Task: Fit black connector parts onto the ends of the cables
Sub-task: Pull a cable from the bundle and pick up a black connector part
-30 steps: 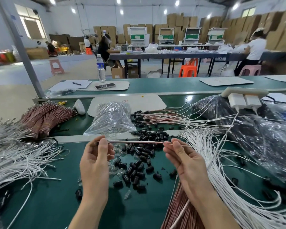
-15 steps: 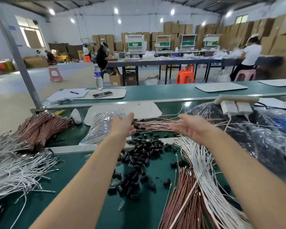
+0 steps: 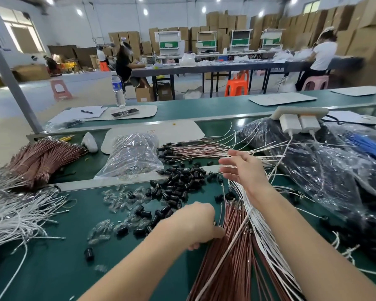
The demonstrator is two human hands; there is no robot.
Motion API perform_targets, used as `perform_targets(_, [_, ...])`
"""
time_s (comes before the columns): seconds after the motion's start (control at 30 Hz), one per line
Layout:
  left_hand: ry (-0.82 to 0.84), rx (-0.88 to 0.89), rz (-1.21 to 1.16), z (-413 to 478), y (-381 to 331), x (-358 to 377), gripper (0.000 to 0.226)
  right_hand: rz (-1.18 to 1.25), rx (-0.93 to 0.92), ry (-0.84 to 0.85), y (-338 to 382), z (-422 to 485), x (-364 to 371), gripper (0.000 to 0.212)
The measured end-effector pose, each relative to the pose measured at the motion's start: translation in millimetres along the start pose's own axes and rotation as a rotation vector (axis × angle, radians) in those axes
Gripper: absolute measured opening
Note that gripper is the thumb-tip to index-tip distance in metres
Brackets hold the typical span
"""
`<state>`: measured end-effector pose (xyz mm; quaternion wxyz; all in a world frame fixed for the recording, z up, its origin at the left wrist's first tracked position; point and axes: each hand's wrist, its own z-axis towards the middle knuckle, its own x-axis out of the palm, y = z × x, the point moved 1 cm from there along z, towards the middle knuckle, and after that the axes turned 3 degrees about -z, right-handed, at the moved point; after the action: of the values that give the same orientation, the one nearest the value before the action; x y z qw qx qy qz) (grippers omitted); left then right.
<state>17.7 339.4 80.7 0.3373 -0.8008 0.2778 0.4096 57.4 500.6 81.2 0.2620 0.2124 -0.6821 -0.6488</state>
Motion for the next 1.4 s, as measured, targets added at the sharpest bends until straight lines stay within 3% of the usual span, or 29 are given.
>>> perform_targets(0.2, [-0.067,-0.017,0.271,-8,-11,7,0.033,-0.020,0.003,0.008,-2,-16,-1,0.022])
perform_targets(0.43, [-0.087,-0.045,0.060,-9,-8,12,0.029,-0.137,-0.053,0.031,-8,-34,4,0.026])
perform_targets(0.5, [-0.126,-0.018,-0.117,-11,4,4,0.033,-0.239,-0.112,0.023,-10,-39,2,0.025])
perform_targets(0.6, [-0.314,0.094,-0.624,-18,30,-24,0.027,-0.466,-0.222,0.070,-16,-49,-3,0.022])
perform_targets(0.77, [-0.841,0.211,-1.488,-35,85,-53,0.013,-0.986,-0.299,0.487,-30,-64,-8,0.026])
perform_targets(0.83, [-0.888,0.244,-1.774,-39,105,-45,0.010,-1.184,-0.303,0.593,-36,-68,-5,0.034])
perform_targets(0.97, [-0.834,0.214,-2.136,-36,127,-8,0.014,-1.299,-0.367,0.549,-42,-73,2,0.026])
perform_targets(1.07, [-0.833,0.236,-2.285,-29,132,15,0.014,-1.071,-0.365,0.388,-44,-73,5,0.020])
perform_targets(1.13, [-0.852,0.257,-2.344,-25,133,19,0.012,-0.537,-0.177,0.233,-43,-73,11,0.022])
perform_targets(1.2, [-0.871,0.258,-2.339,-21,133,21,0.010,0.120,0.043,0.195,-42,-72,21,0.024])
perform_targets(1.27, [-0.868,0.244,-2.309,-20,131,24,0.009,0.508,0.162,0.193,-40,-73,32,0.024])
perform_targets(1.4, [-0.877,0.223,-2.284,-21,127,30,0.009,0.699,0.234,0.183,-46,-78,48,0.030])
